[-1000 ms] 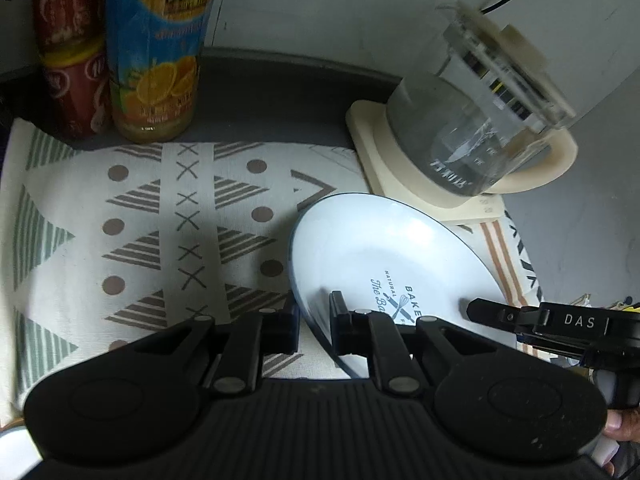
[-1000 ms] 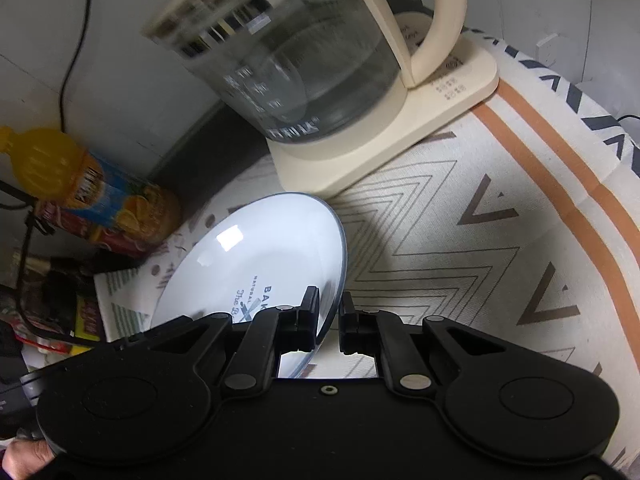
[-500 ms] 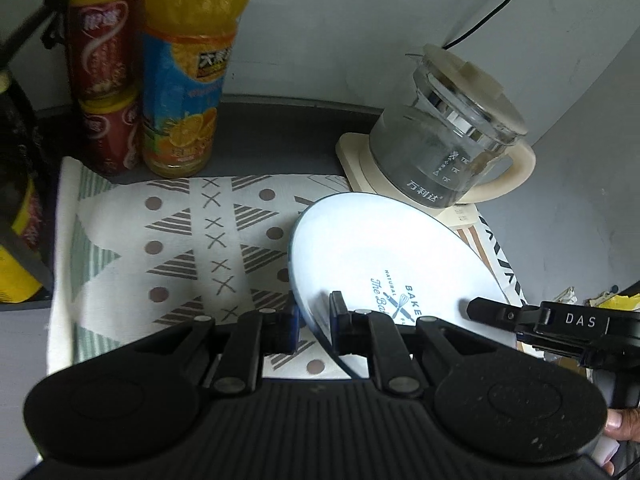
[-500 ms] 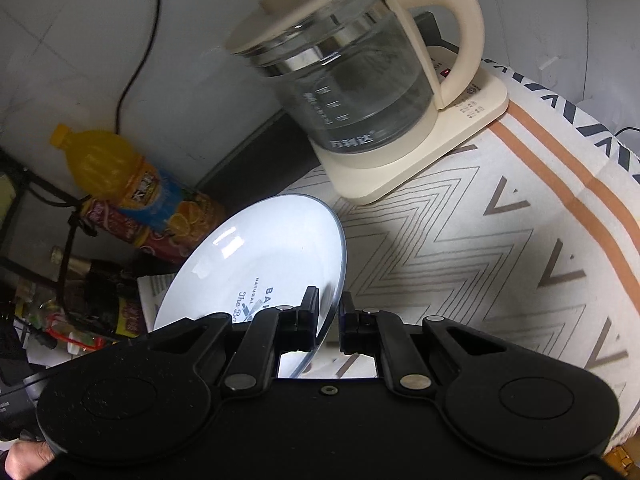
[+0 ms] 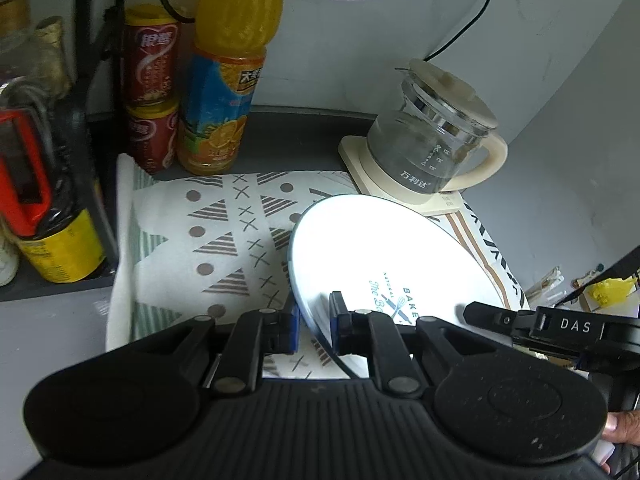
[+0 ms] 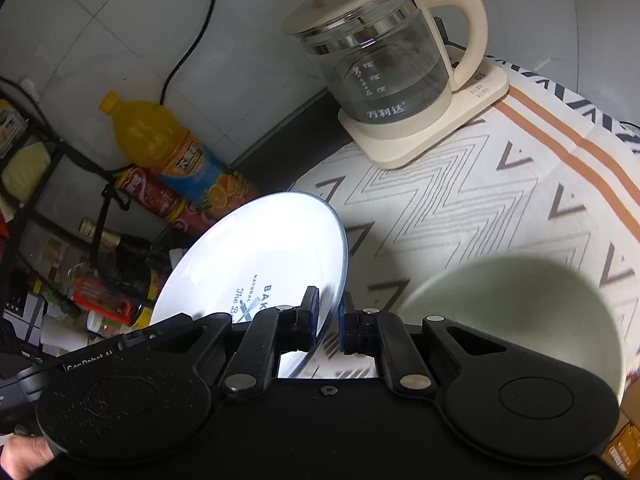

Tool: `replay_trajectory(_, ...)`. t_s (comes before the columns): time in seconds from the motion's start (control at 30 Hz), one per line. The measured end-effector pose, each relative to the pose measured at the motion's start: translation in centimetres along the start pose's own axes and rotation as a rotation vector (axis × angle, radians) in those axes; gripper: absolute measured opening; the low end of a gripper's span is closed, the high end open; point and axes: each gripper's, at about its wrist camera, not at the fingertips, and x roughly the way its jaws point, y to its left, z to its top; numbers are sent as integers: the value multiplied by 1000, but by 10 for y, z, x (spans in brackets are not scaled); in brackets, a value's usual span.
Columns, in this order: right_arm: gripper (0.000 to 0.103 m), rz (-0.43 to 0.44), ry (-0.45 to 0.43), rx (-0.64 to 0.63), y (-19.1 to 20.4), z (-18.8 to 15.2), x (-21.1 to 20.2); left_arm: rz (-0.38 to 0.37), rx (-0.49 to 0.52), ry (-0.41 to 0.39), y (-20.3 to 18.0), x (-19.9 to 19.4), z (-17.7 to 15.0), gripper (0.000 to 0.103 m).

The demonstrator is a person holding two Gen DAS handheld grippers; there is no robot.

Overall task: Organize plates and bowls
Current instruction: 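Lift the 'Bakery' plate and carry it over the stacked plates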

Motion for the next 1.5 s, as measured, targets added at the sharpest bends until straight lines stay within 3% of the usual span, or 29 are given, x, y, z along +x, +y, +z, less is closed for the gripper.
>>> replay_trajectory(0.33,11,-11,7,-6,25,-50,-6,-10,14,8,30,-29,-29,13)
replay_trajectory(0.87,11,-55,11,6,47,-126,-1,-12,37,53,73,-42,-77,13)
replay_trajectory(1.5,12,-151,54,-62,59,-170,11,4,38,115,96,-30,-114,13)
